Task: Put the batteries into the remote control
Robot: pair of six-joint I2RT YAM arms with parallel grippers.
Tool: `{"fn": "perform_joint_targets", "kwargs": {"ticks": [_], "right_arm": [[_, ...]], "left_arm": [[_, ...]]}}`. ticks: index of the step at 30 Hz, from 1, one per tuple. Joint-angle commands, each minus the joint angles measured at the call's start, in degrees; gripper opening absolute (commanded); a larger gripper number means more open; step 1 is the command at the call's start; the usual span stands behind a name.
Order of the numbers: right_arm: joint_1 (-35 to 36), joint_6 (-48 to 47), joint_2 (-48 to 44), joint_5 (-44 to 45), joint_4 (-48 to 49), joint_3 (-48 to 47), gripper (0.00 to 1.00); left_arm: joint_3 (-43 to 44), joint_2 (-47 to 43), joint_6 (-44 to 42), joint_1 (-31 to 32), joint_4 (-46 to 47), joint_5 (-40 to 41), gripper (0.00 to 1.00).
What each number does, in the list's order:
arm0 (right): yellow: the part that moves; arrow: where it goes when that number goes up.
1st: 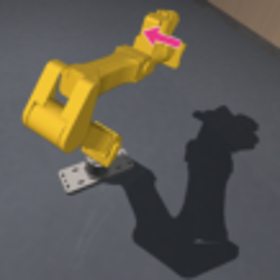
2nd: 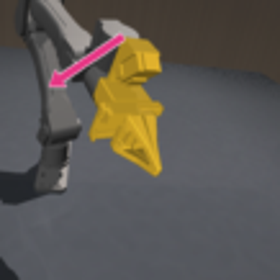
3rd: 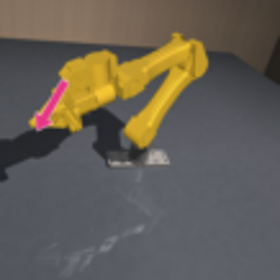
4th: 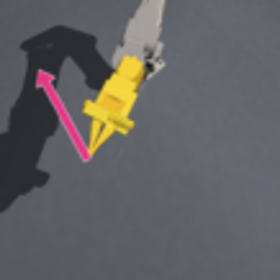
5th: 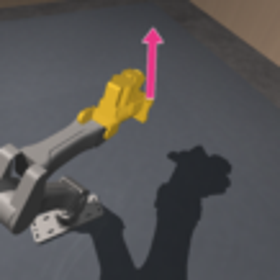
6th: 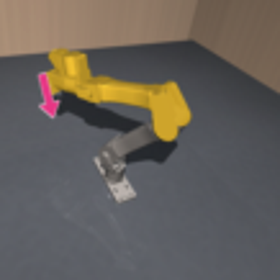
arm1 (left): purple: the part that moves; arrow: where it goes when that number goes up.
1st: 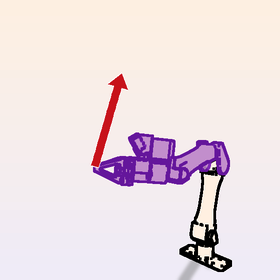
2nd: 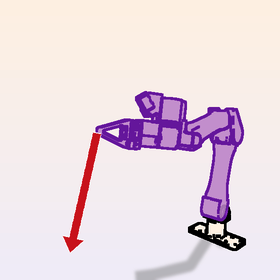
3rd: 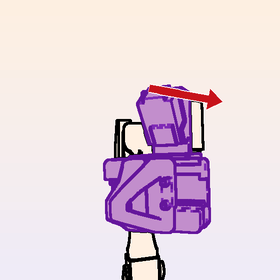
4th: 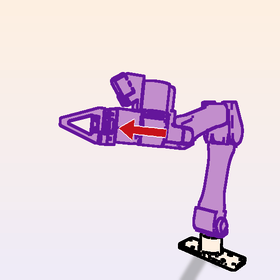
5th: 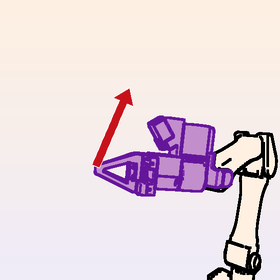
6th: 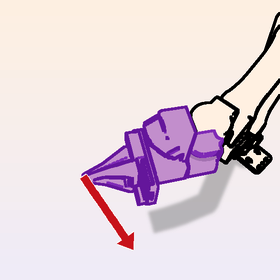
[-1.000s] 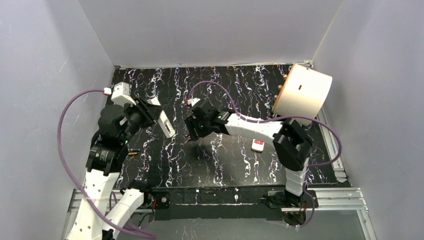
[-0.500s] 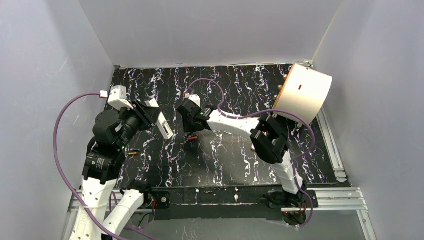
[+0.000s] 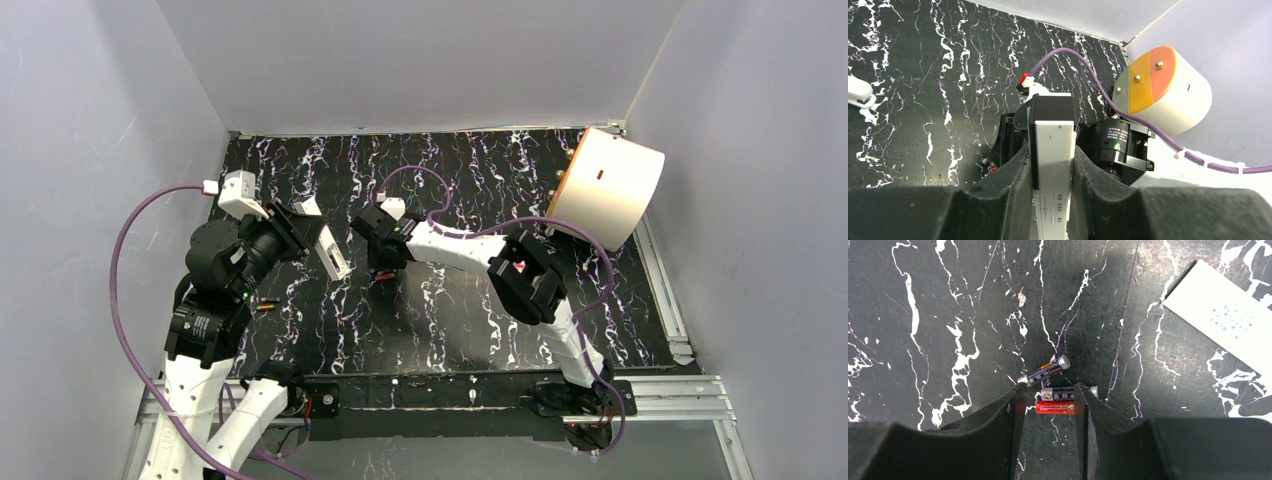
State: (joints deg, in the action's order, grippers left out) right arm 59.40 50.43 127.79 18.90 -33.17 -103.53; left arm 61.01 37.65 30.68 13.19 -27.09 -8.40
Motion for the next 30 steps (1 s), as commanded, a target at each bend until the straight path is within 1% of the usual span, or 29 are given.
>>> {"fn": "perform_joint_targets", "kwargs": {"ticks": [1,8,12,15,22,26,28,30], "right_arm": [[0.45,1.18,1.09,0.61,0.17,-2.26,0.49],[0.71,-0.71,3.17,0.78,-0.22,-3.96,0.51],[2.56,-6.00,4.33,5.12,0.15,-5.60,0.51],[3.61,-7.96,5.49,7.61,-1.12,-7.05,0.51],[4.80,-11.23,7.88,10.49,-2.25,-9.36,0.51],[5.18,-14.23,9.47,12.71,-2.42,-10.12,0.50],[5.20,-15.54,10.28,12.89,-1.62,-10.07,0.51],[5.19,-17.24,10.67,11.27,-0.01,-10.03,0.55]], "left_arm": [[2.00,-0.56,-0.26,-0.27,0.90,-1.23,0.00],[1.95,-0.33,-0.39,-0.27,1.07,-1.15,0.00],[4.35,0.23,-2.02,-0.27,-2.43,2.60,0.00],[6.13,0.38,-3.84,-0.27,-4.50,5.03,0.00],[6.40,0.15,-4.11,-0.27,-4.39,5.15,0.00],[6.38,-0.56,-3.71,-0.27,-4.92,7.15,0.00],[6.80,-0.95,-3.84,-0.27,-5.64,9.93,0.00],[7.31,-1.24,-4.18,-0.27,-6.30,11.73,0.00]]}}
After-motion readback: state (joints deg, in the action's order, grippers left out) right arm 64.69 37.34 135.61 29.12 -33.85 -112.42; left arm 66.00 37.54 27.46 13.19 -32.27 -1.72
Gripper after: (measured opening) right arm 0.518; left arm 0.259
